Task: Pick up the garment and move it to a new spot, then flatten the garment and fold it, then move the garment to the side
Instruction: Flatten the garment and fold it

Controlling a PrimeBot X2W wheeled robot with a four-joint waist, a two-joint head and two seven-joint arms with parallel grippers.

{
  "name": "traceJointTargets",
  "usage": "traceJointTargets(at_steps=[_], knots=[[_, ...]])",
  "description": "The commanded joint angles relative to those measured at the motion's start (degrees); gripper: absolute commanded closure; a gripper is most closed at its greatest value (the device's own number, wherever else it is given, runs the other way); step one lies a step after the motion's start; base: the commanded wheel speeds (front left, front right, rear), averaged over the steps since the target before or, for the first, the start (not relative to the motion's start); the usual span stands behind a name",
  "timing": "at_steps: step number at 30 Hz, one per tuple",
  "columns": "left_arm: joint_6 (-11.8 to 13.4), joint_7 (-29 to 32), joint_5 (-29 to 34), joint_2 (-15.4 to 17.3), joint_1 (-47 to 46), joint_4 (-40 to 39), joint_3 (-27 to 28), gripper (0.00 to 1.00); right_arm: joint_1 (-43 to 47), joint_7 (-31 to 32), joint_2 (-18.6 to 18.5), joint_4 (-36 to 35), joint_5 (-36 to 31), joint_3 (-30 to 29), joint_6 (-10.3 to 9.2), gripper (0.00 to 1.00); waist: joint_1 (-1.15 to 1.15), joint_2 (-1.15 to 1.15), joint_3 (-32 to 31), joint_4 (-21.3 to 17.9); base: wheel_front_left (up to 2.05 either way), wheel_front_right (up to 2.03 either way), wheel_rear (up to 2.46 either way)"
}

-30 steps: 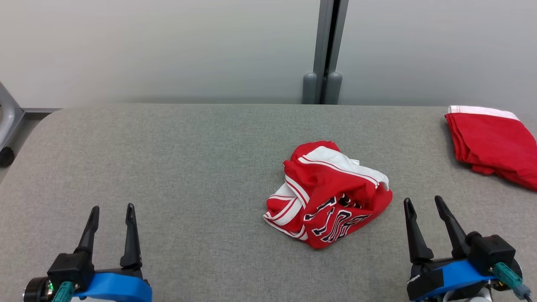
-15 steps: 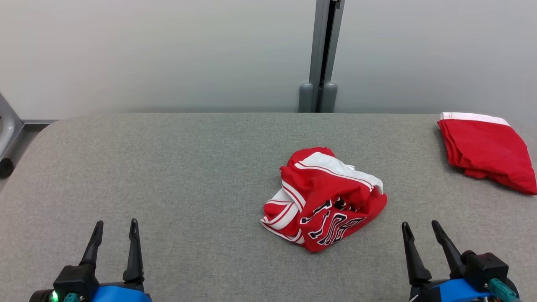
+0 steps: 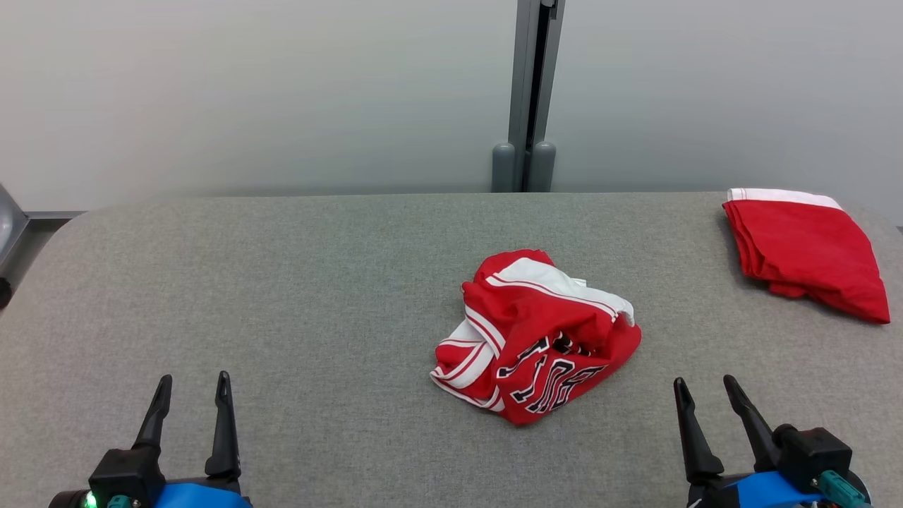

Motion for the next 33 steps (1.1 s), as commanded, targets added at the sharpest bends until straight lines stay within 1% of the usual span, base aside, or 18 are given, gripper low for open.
traceJointTargets(at_steps=[1,24,32,33], knots=[[-0.16,-0.24,0.50,-0.14,0.69,-0.09,0.33,0.00,0.33,0.01,-0.12,0.07,0.29,0.10,0.01,0.00,0.00,0.00,-0.04,0.01,0.00,0.00,0.00],[-0.85,-0.25,2.17,-0.81,0.14,0.10,1.64,0.00,0.18,-0.31,-0.12,0.42,0.54,0.26,0.01,0.00,0.00,0.00,0.13,0.03,0.00,0.00,0.00],[-1.06,-0.25,2.35,-1.05,-0.95,0.07,1.87,0.00,-6.06,1.11,-0.38,-1.20,-2.13,3.13,0.01,0.00,0.00,0.00,1.11,0.23,0.00,0.00,0.00],[-1.08,-0.25,2.39,-1.17,-1.19,0.04,1.80,0.00,-9.15,1.89,-1.30,-1.29,-2.35,4.53,0.01,0.00,0.00,0.00,1.67,0.41,0.00,0.00,0.00]])
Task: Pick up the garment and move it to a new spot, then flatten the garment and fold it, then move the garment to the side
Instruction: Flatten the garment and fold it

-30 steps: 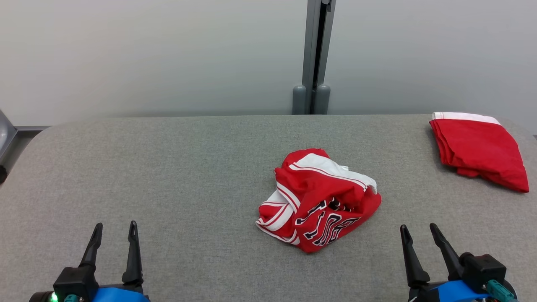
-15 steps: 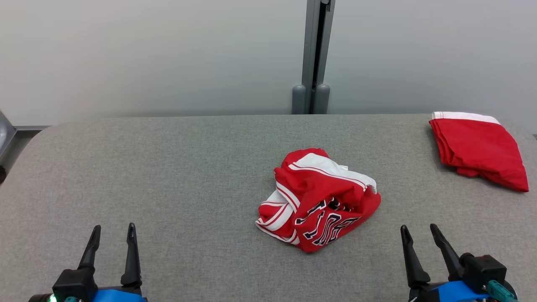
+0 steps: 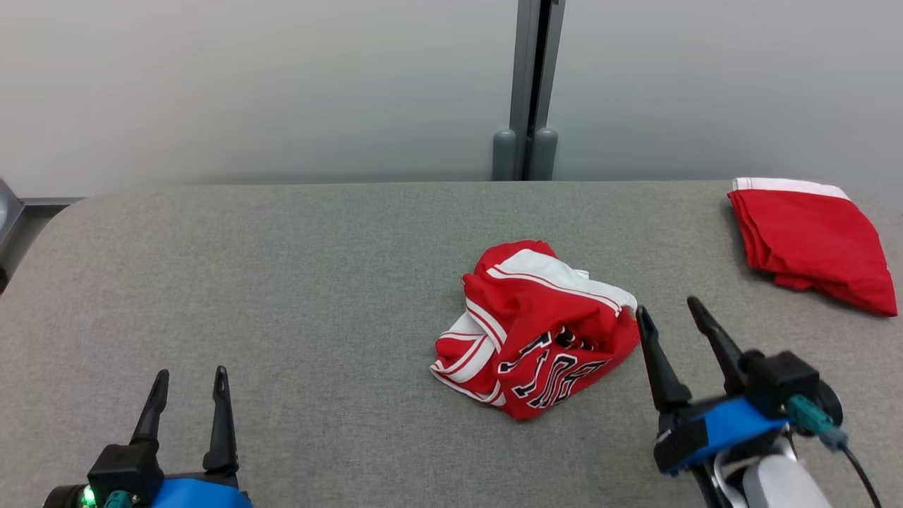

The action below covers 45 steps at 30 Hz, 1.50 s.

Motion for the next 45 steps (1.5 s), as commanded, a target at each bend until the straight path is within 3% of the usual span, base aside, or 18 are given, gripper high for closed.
traceJointTargets(at_steps=[1,6,14,21,30,31,32,33,45], knots=[[-0.20,-0.25,0.27,-0.22,-1.03,-0.10,0.03,0.00,-2.97,0.88,-0.90,0.10,-0.18,0.96,0.01,0.00,0.00,0.00,0.55,0.31,0.00,0.00,0.00],[-0.27,-0.25,0.22,-0.40,-2.12,-0.08,-0.05,0.00,-10.28,4.76,-2.18,2.90,-0.39,3.87,0.01,0.00,0.00,0.00,1.80,0.96,0.00,0.00,0.00],[-0.45,-0.25,0.21,-1.23,-3.85,0.18,-0.41,0.00,-20.51,12.80,-3.89,15.90,0.61,9.52,0.01,0.00,0.00,0.00,4.12,2.67,0.00,0.00,0.00],[-0.63,-0.25,0.30,-1.85,-5.10,0.51,-0.44,0.00,-23.14,15.86,-5.04,27.57,2.18,12.67,0.01,0.00,0.00,0.00,5.93,3.70,0.00,0.00,0.00],[-0.74,-0.25,0.73,-2.47,-6.09,1.27,-0.93,0.00,-23.94,17.89,-4.02,37.70,5.32,17.57,0.01,0.00,0.00,0.00,7.12,4.02,0.00,0.00,0.00],[-0.77,-0.25,0.78,-2.48,-6.25,1.37,-0.98,0.00,-23.84,18.32,-3.78,38.74,5.93,18.16,0.02,0.13,0.00,0.00,7.20,4.02,0.00,0.00,0.00],[-0.76,-0.25,0.80,-2.47,-6.28,1.48,-0.95,0.00,-23.75,18.31,-3.64,39.50,6.54,18.85,0.02,0.90,0.00,0.00,7.22,3.99,0.00,0.00,0.00],[-0.80,-0.25,0.81,-2.46,-6.26,1.61,-0.94,0.00,-23.92,17.95,-3.65,40.06,7.07,19.36,0.02,1.00,0.00,0.00,7.25,3.96,0.00,0.00,0.00],[-0.98,-0.25,0.74,-2.51,-4.69,1.77,-0.10,0.00,-28.60,0.69,-9.46,41.37,9.02,13.23,0.00,1.00,0.00,0.00,4.39,2.64,0.00,0.00,0.00]])
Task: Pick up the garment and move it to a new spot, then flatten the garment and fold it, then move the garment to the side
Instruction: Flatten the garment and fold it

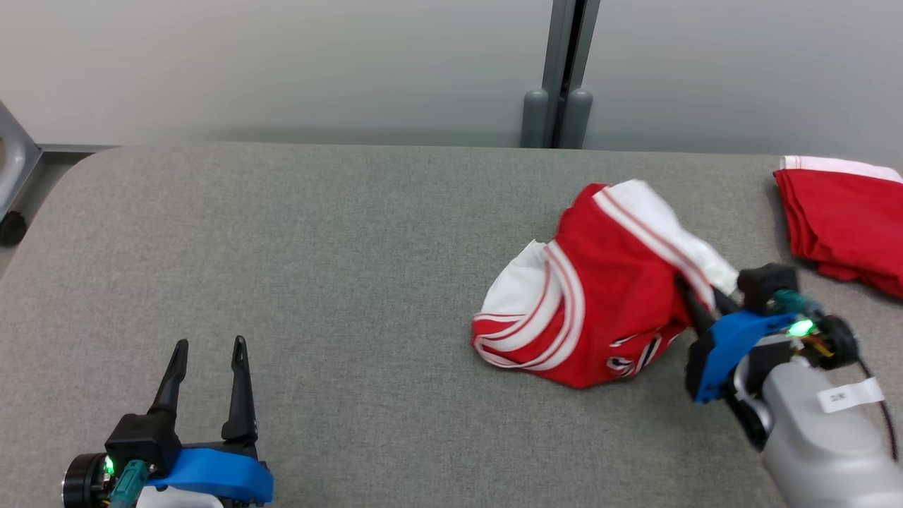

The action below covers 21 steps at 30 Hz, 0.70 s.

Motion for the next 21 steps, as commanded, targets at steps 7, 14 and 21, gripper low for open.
traceJointTargets(at_steps=[7,14,21], knots=[[-0.28,-0.25,0.19,-0.16,0.86,-0.83,-0.28,0.00,-3.68,-3.27,-1.69,-5.98,-2.83,-3.70,0.00,1.00,0.00,0.00,-1.64,0.03,0.00,0.00,0.00],[-0.36,-0.25,-0.24,-0.39,0.70,-1.34,-0.49,0.00,-3.27,-3.54,3.80,-13.29,-6.24,-1.99,0.00,1.00,0.00,0.00,-1.49,1.75,0.00,0.00,0.00],[-0.40,-0.25,-0.87,-0.85,-0.69,-1.22,-0.88,0.00,-1.96,-3.55,8.96,-12.76,-7.21,4.11,0.00,1.00,0.00,0.00,0.20,4.52,0.00,0.00,0.00]])
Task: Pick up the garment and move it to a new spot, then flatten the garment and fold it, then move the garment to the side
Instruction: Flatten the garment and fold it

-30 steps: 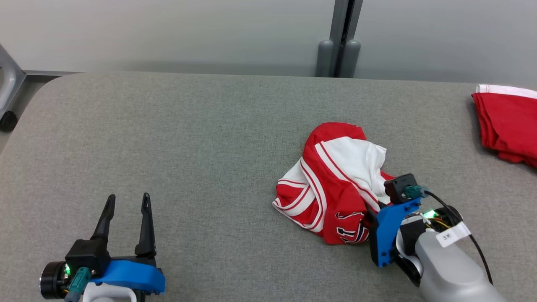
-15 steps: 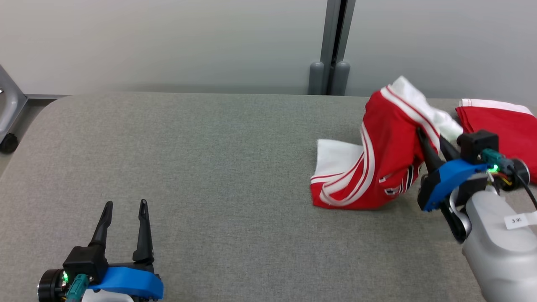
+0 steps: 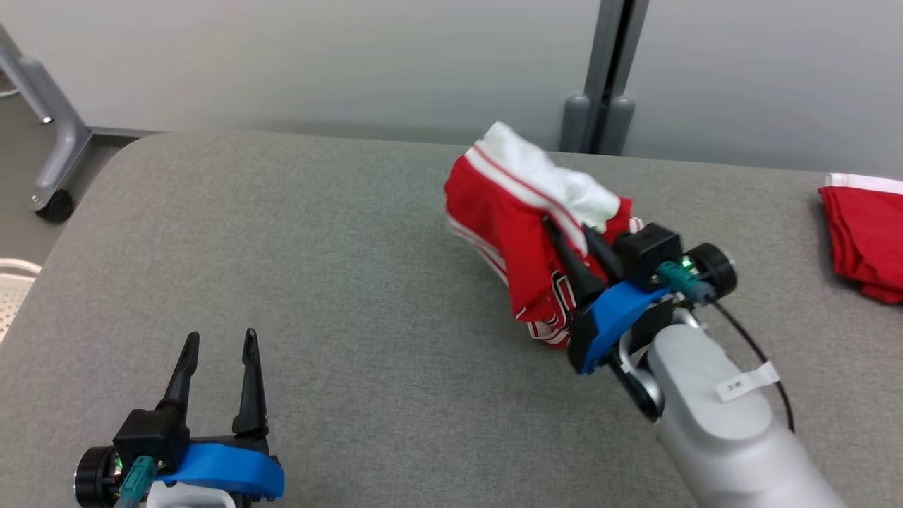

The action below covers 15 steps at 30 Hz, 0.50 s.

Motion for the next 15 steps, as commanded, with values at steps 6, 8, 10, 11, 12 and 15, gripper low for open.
traceJointTargets(at_steps=[6,8,10,11,12,15], knots=[[-0.38,-0.25,-0.66,-0.26,-1.54,0.52,-0.26,0.00,3.65,-0.31,0.64,-0.80,5.68,12.42,0.01,1.00,0.00,0.00,1.68,2.65,0.00,0.00,0.00],[-0.39,-0.25,-0.79,-0.37,-1.77,0.66,-0.23,0.00,5.06,-0.31,0.48,-1.65,7.88,16.88,0.01,1.00,0.00,0.00,1.85,2.93,0.00,0.00,0.00],[-0.37,-0.25,-0.90,-0.44,-1.89,0.67,-0.20,0.00,6.35,-0.31,0.52,-2.20,9.83,21.00,0.01,1.00,0.00,0.00,2.09,3.07,0.00,0.00,0.00],[-0.37,-0.25,-0.90,-0.44,-1.89,0.67,-0.20,0.00,6.35,-0.31,0.52,-2.20,9.83,21.00,0.01,1.00,0.00,0.00,2.09,3.07,0.00,0.00,0.00],[-0.37,-0.25,-0.92,-0.46,-1.93,0.70,-0.13,0.00,6.77,-0.31,0.51,-2.39,10.29,22.86,0.01,1.00,0.00,0.00,2.19,3.06,0.00,0.00,0.00],[-0.26,-0.25,-1.01,-0.53,-2.12,0.86,0.09,0.00,7.67,-0.32,0.54,-2.92,11.81,26.74,0.01,0.00,0.00,0.00,2.33,2.77,0.00,0.00,0.00]])
